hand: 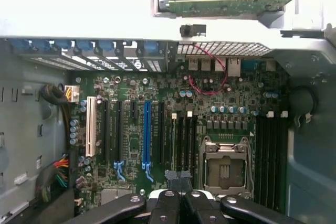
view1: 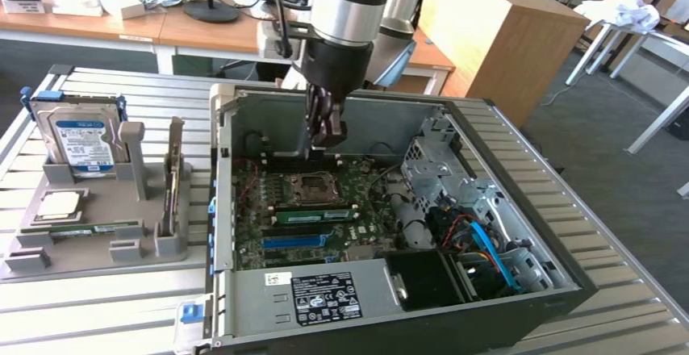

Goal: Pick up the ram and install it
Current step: 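Press down the ram until it locks into place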

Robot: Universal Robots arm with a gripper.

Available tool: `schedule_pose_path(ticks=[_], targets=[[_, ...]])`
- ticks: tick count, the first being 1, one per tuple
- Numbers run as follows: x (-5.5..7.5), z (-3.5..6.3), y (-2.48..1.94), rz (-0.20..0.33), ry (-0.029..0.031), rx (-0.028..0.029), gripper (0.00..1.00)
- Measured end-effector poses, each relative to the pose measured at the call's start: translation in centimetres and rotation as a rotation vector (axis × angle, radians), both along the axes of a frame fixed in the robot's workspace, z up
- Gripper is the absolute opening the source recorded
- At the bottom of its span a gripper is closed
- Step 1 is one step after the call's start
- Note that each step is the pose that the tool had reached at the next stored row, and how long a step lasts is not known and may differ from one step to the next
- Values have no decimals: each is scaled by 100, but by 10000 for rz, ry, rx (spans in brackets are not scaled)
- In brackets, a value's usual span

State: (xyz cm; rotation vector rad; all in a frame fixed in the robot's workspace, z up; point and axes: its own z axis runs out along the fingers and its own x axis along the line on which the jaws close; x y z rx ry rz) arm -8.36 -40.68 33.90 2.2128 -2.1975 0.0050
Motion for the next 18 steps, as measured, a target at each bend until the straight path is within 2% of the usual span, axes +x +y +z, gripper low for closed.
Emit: schedule_pose_path(ticks=[18], targets=[[356, -1, 0, 1, 60, 2, 10]])
